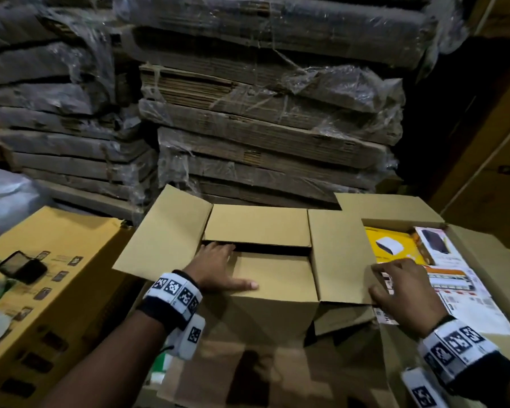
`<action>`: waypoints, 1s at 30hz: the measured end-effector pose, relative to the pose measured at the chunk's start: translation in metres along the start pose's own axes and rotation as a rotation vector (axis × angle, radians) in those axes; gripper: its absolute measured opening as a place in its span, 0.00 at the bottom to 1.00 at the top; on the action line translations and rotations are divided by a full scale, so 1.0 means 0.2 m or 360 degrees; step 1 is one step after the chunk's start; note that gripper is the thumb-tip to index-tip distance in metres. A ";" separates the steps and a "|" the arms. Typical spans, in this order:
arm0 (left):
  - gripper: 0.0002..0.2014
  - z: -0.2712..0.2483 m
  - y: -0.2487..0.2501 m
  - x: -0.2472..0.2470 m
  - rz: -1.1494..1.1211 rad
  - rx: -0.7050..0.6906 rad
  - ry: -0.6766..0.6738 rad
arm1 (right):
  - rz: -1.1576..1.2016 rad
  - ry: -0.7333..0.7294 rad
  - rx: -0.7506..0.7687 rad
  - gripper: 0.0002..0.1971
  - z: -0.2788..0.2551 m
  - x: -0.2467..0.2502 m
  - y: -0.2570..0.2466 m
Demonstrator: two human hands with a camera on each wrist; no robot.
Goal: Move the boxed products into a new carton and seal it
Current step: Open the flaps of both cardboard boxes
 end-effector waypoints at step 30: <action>0.41 -0.72 0.18 -0.07 -0.0031 -0.0105 0.0794 | 0.0298 0.0078 0.0072 0.25 0.14 0.06 -0.12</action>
Point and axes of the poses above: each hand's wrist, its own z-axis towards the middle knuckle, its own x-axis out of the back of the hand, y = z × x, the point moved 2 cm from there along z, towards the middle knuckle, and after that the axes turned 13 degrees about y, right-handed, at the moved point
